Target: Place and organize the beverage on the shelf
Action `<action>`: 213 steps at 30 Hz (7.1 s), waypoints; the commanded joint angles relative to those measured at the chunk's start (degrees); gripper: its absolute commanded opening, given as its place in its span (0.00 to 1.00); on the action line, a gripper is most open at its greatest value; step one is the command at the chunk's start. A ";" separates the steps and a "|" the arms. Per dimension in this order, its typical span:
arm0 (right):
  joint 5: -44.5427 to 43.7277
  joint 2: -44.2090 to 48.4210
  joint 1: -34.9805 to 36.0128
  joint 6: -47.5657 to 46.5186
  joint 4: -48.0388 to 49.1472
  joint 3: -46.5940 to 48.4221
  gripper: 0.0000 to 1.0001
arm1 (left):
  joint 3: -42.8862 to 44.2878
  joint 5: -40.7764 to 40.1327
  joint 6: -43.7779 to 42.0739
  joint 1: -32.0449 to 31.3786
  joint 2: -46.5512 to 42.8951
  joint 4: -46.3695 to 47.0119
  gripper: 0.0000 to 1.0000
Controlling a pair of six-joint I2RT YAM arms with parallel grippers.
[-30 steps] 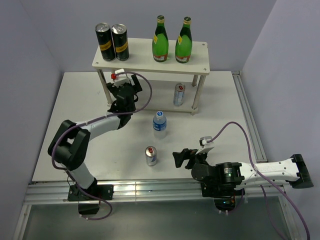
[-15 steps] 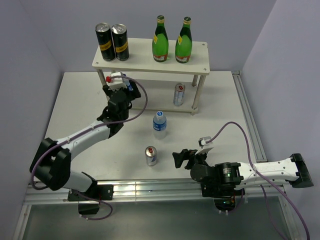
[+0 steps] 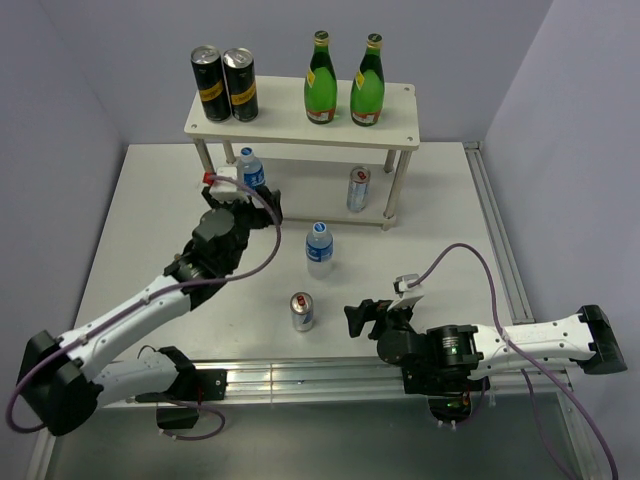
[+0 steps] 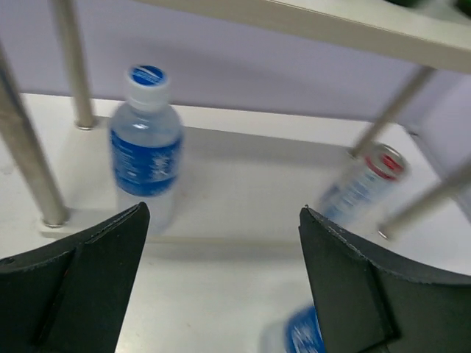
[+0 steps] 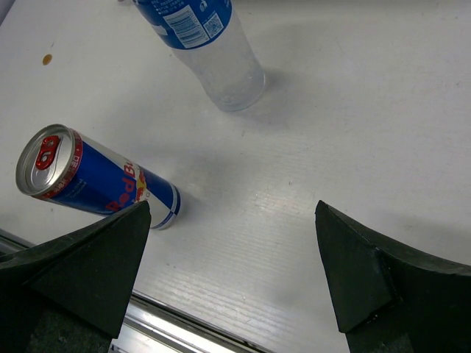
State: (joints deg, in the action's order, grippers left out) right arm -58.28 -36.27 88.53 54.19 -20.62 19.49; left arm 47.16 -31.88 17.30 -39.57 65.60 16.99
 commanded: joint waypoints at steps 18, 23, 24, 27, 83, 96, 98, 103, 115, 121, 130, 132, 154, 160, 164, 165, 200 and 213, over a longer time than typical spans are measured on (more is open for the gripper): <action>-3.07 -0.64 0.68 1.26 0.23 2.05 1.00 | -16.04 27.49 0.10 -11.58 -6.29 2.25 0.86; -3.07 -0.64 0.59 1.35 -0.03 2.05 1.00 | -15.34 24.15 -1.04 -11.84 -0.23 6.03 0.85; -3.07 -0.47 0.68 1.53 -0.03 2.05 1.00 | -15.08 23.01 -1.04 -11.93 0.57 6.29 0.84; -3.07 -0.03 0.59 1.53 -0.03 1.78 1.00 | -15.25 19.23 -1.30 -12.02 2.50 8.93 0.84; -2.63 1.38 0.68 0.39 0.93 1.26 1.00 | 3.64 0.41 -5.17 -4.30 14.90 8.06 0.00; -2.71 0.85 0.68 0.39 1.02 1.43 1.00 | 9.10 2.17 -5.00 0.20 14.29 7.44 0.00; -2.54 0.85 0.68 0.21 1.11 1.34 1.00 | 9.53 2.26 -5.08 0.28 14.20 8.40 0.00; -2.63 0.76 0.68 0.12 1.11 1.34 1.00 | 11.55 1.47 -5.26 0.46 16.57 8.93 0.00; -2.71 1.20 0.68 0.21 1.02 1.26 1.00 | 16.21 -0.29 -7.63 1.51 22.11 9.55 0.00; -2.80 1.20 0.68 0.21 1.02 1.26 1.00 | 14.46 -0.47 -7.54 3.18 22.82 12.08 0.00; -2.63 0.24 0.59 -0.14 1.46 1.43 1.00 | 14.19 -1.51 -8.42 5.47 24.31 15.70 0.00; -2.71 -0.20 0.68 -0.14 1.46 1.61 1.00 | 14.63 -2.13 -8.42 5.73 25.01 15.96 0.00; -2.63 -0.64 0.68 -0.05 1.37 1.70 1.00 | 13.67 -3.10 -6.23 7.40 28.09 17.81 0.81; -2.71 -0.38 0.68 -0.05 1.37 1.61 1.00 | 11.91 -1.52 -5.09 7.32 26.25 17.64 0.99; -2.80 -0.56 0.68 0.04 1.20 1.78 1.00 | 11.20 -0.64 -4.03 7.23 24.14 15.36 0.99; -2.89 -0.55 0.59 0.21 1.11 1.78 1.00 | 10.77 -0.73 -3.59 6.79 23.52 14.74 0.99; 5.45 -41.32 10.97 -14.37 34.67 13.30 1.00 | 9.17 -9.61 27.68 -14.48 -26.58 -64.08 0.98; 2.30 -55.04 0.24 -17.20 37.59 21.29 1.00 | 6.28 -9.61 26.65 -15.10 -34.49 -64.02 0.97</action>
State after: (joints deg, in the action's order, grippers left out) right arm -52.25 -90.28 90.94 36.97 14.20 38.70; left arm 53.60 -41.47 43.40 -54.43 29.93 -46.70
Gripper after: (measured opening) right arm 0.998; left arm 0.975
